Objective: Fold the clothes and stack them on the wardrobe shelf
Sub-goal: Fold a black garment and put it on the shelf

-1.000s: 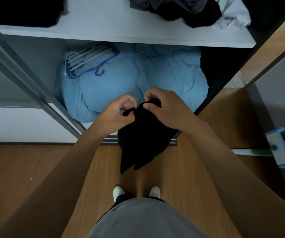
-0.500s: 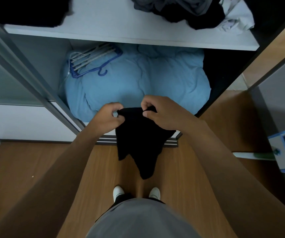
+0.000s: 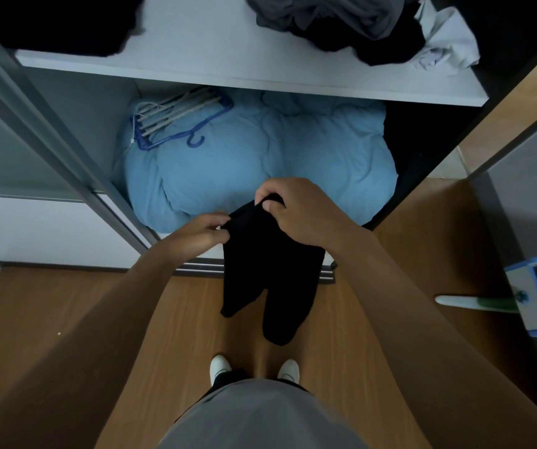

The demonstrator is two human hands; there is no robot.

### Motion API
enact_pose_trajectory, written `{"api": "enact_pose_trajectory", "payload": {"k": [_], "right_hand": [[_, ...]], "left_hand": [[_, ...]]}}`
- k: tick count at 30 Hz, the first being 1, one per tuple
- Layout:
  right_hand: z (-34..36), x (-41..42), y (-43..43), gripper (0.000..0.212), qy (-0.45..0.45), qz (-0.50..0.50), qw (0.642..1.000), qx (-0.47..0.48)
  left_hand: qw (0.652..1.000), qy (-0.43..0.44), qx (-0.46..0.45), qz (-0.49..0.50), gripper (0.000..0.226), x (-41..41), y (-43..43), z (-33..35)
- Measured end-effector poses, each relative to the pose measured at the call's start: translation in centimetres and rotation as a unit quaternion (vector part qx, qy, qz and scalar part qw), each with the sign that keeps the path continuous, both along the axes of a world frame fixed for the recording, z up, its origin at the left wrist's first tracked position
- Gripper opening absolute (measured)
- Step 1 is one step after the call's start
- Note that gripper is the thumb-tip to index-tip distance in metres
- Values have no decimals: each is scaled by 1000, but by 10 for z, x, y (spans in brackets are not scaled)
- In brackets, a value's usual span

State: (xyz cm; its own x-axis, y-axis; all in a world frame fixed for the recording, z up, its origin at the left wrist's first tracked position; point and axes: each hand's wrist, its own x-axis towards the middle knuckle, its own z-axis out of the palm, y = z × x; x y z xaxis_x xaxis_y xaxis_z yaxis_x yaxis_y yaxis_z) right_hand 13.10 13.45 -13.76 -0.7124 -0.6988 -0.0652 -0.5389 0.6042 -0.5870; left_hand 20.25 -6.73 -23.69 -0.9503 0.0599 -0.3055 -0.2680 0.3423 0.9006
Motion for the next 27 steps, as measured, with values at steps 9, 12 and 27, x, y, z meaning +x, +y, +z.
{"api": "enact_pose_trajectory", "payload": {"k": [9, 12, 27], "right_hand": [[2, -10, 5, 23, 23, -36, 999, -30], [3, -13, 7, 26, 11, -28, 999, -20], [1, -8, -2, 18, 16, -80, 993, -89]], "left_hand": [[988, 91, 104, 68, 63, -1, 6, 10], [984, 106, 113, 85, 72, -5, 9, 12], [987, 99, 92, 92, 6, 0, 6, -21]]}}
